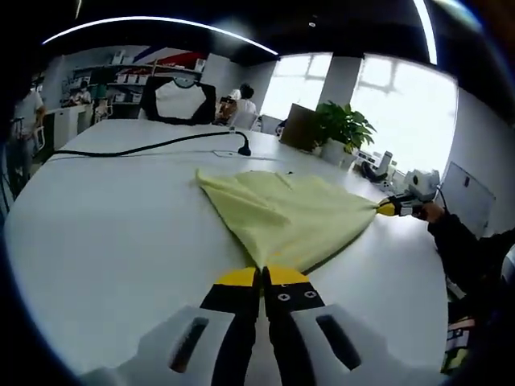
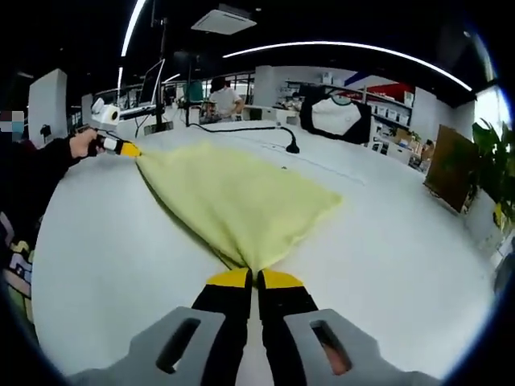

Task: Fold the garment on the visible template until the final outline fits inside the template.

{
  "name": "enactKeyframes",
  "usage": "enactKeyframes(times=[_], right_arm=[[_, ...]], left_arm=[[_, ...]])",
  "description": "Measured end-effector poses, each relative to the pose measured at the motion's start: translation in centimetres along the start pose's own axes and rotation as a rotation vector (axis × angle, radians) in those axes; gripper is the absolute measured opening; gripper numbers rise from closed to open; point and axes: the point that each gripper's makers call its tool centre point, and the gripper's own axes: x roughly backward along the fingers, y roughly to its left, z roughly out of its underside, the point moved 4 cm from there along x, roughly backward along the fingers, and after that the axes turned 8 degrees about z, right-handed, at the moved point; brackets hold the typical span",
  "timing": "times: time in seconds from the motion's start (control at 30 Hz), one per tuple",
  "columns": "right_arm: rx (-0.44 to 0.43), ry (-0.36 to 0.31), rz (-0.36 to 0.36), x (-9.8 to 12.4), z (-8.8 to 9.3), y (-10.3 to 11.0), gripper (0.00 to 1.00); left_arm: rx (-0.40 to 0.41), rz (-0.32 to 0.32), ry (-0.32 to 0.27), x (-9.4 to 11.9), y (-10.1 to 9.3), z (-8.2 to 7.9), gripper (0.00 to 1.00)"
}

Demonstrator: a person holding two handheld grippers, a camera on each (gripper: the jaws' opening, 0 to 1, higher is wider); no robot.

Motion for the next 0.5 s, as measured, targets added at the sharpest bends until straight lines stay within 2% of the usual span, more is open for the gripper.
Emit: enactKeyframes(times=[0.1,0.2,0.33,0.4,0.43,0.5], right_arm=[[-0.006,-0.013,-0.013,0.3,-0.4,0.4,0.05],[-0.024,-0.012,0.033,0.9,-0.4,-0.6,0.23],[-0.123,-0.083,0.042,1.9,-1.3,-1.4,0.23],[-0.1,-0.117,0.081,2.2,-2.2,-1.5,0.23],[-0.095,-0.127,0.086,2.1,-2.5,-1.3,0.23],[-0.096,-0.151,0.08,1.8,-3.5,-0.6,0.22]], left_arm=[[-0.044,0.006,0.007,0.0,-0.4,-0.1,0.03],[-0.044,-0.005,0.027,0.3,-0.4,-0.1,0.07],[-0.069,-0.134,0.006,1.6,0.5,-1.0,0.14],[-0.093,-0.154,-0.048,1.8,0.2,-1.9,0.13],[-0.072,-0.147,-0.115,1.6,-0.5,-2.8,0.12],[-0.064,-0.142,-0.165,1.1,-1.3,-3.5,0.11]])
